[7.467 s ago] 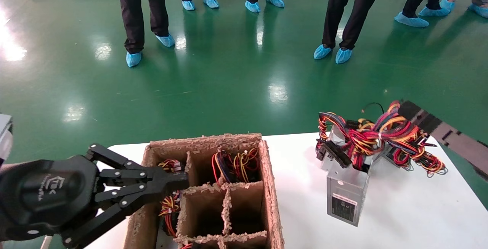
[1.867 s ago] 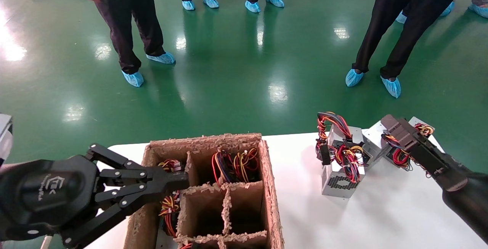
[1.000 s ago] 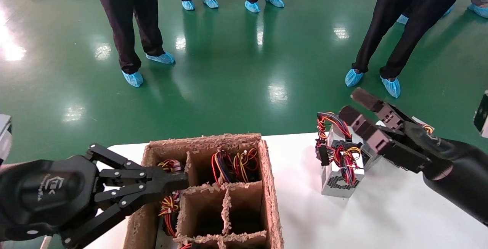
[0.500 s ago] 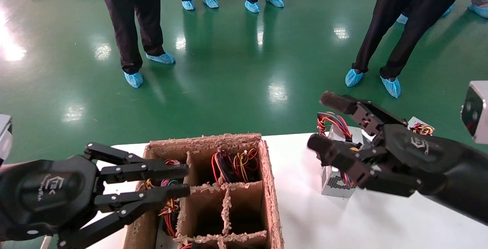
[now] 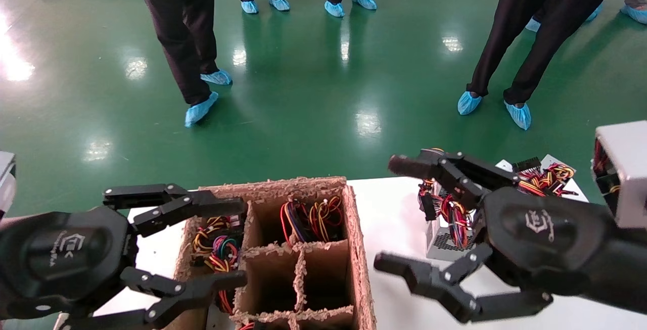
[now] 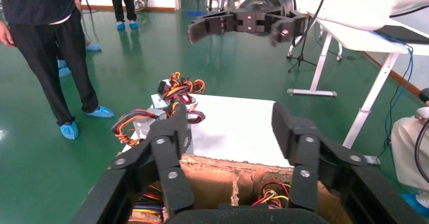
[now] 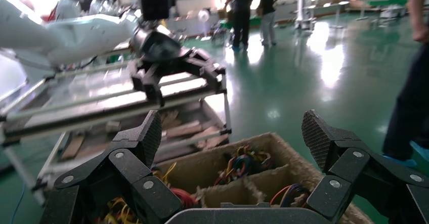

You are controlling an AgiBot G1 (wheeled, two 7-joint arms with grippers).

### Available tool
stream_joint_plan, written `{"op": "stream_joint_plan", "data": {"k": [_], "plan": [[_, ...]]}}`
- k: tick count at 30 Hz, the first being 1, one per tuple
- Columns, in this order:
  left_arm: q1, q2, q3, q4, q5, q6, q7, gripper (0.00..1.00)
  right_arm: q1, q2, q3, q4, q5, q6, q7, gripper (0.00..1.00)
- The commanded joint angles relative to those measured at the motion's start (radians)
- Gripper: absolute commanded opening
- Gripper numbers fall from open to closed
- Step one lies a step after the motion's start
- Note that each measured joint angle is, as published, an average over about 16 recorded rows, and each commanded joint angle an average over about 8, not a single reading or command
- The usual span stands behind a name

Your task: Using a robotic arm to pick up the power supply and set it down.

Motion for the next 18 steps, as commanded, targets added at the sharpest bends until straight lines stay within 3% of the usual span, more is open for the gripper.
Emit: {"op": "stream_joint_plan", "data": {"k": [1, 10, 18], "plan": [[0.0, 0.0, 0.0, 0.0, 0.0, 0.0, 0.0, 1.0, 0.014, 0.003, 0.005, 0.016, -0.026, -0.013, 0.011, 1.0], [0.0, 0.0, 0.0, 0.0, 0.0, 0.0, 0.0, 1.0, 0.065, 0.013, 0.022, 0.077, -0.126, -0.061, 0.052, 1.0], [0.0, 0.0, 0.0, 0.0, 0.0, 0.0, 0.0, 1.0, 0.072, 0.015, 0.026, 0.084, -0.14, -0.068, 0.056, 1.0]]}}
